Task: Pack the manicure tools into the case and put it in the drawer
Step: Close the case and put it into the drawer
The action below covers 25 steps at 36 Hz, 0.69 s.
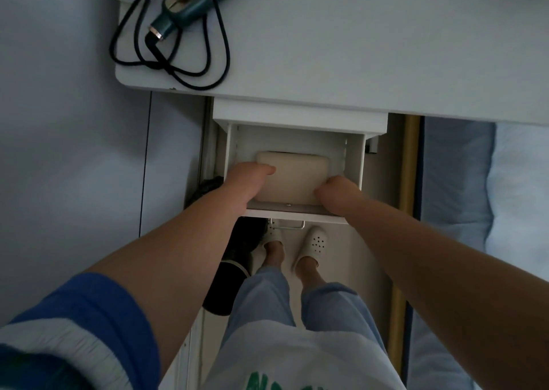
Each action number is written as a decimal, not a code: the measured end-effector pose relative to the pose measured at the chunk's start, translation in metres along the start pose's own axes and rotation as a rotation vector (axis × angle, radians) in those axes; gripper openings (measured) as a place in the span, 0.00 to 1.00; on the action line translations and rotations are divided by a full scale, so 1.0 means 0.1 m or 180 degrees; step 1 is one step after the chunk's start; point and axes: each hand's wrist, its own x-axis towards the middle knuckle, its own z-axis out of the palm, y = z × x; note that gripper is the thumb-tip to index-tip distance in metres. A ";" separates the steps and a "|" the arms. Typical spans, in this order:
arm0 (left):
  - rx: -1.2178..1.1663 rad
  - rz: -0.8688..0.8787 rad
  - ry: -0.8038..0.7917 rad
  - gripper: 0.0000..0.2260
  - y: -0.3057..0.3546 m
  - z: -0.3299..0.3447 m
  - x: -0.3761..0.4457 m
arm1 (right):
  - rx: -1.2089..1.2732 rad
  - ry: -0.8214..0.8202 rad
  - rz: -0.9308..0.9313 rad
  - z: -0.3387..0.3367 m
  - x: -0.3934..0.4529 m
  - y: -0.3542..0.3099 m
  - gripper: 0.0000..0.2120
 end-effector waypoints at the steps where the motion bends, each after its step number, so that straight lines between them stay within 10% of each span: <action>1: 0.0150 0.0120 0.0001 0.18 0.02 -0.01 -0.04 | 0.0037 0.0049 -0.0066 0.00 -0.04 0.01 0.15; 5: 0.0177 0.0673 0.0363 0.04 -0.03 -0.07 -0.30 | 0.0632 0.0586 -0.0512 -0.01 -0.26 0.21 0.19; 9: -0.0003 0.0310 0.0950 0.11 -0.30 -0.20 -0.59 | 0.1099 0.1352 -0.0539 0.05 -0.64 0.53 0.20; 15: -0.1996 -0.1236 0.0615 0.04 -0.50 -0.30 -0.75 | 0.3134 -0.0035 0.1019 0.04 -0.69 0.56 0.12; 18: -0.2423 -0.1237 0.0386 0.09 -0.40 -0.34 -0.69 | 0.4643 -0.0304 0.1238 -0.03 -0.68 0.44 0.16; 25: -0.2751 -0.1050 0.0365 0.13 -0.25 -0.35 -0.62 | 0.4872 -0.0302 0.1193 -0.16 -0.62 0.29 0.16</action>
